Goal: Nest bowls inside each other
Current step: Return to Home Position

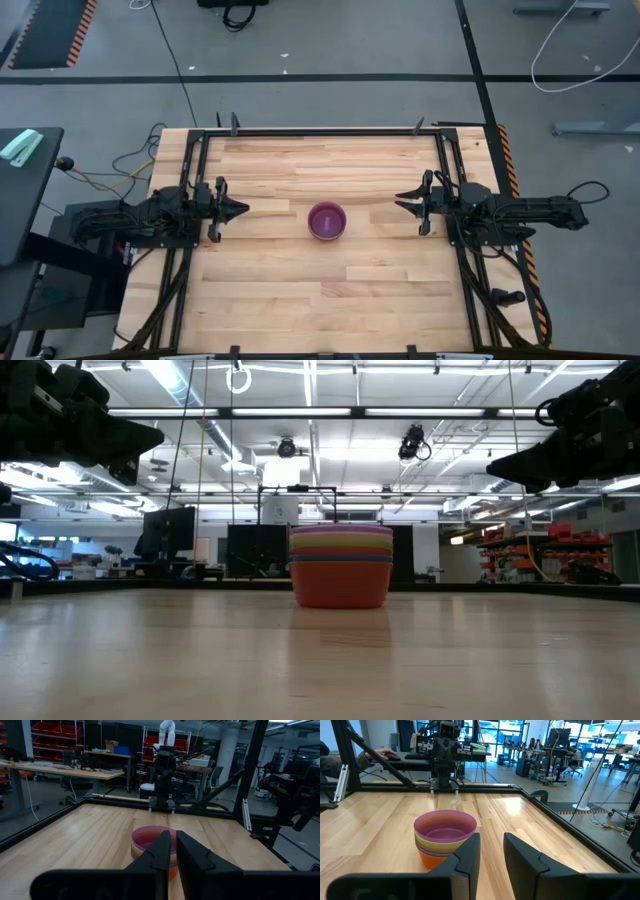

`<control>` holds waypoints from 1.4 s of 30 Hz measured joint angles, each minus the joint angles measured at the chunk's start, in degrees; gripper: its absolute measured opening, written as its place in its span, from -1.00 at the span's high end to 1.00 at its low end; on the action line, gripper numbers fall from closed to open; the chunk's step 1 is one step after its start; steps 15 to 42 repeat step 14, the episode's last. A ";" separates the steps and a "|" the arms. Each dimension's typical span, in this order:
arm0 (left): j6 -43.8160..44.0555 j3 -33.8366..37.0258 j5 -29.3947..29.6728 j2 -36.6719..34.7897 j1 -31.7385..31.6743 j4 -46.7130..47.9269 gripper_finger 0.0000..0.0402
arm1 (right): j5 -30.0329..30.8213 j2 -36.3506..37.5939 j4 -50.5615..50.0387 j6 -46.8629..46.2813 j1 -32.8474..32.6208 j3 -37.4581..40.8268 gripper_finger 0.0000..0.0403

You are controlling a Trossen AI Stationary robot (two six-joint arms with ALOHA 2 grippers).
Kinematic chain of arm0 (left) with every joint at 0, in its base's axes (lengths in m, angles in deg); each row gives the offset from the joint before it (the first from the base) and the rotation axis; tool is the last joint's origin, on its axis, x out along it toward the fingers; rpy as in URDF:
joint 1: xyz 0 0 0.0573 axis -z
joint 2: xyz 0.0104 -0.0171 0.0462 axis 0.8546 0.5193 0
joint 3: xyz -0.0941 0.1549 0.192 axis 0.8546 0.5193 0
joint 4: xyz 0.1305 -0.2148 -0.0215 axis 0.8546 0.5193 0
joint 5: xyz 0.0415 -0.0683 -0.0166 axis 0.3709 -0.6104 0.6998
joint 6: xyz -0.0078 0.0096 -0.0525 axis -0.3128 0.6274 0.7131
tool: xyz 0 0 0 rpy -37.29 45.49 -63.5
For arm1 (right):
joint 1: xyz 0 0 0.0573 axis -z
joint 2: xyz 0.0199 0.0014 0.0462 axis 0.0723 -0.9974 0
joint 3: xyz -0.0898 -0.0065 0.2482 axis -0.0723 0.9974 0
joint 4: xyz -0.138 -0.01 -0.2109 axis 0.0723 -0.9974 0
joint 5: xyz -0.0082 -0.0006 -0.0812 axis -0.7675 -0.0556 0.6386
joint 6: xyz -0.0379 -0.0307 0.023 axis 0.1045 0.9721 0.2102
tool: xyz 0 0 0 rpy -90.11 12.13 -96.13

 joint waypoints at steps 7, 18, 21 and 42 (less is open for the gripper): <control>0.00 0.00 0.00 -0.01 0.02 0.00 0.88 | 0.01 0.01 0.00 0.00 0.00 0.00 0.54; 0.00 0.00 0.00 0.01 0.00 -0.01 0.85 | 0.01 0.02 0.00 -0.01 0.00 0.00 0.54; 0.00 0.00 0.00 0.01 0.00 -0.01 0.85 | 0.01 0.02 0.00 -0.01 0.00 0.00 0.54; 0.00 0.00 0.00 0.01 0.00 -0.01 0.85 | 0.01 0.02 0.00 -0.01 0.00 0.00 0.54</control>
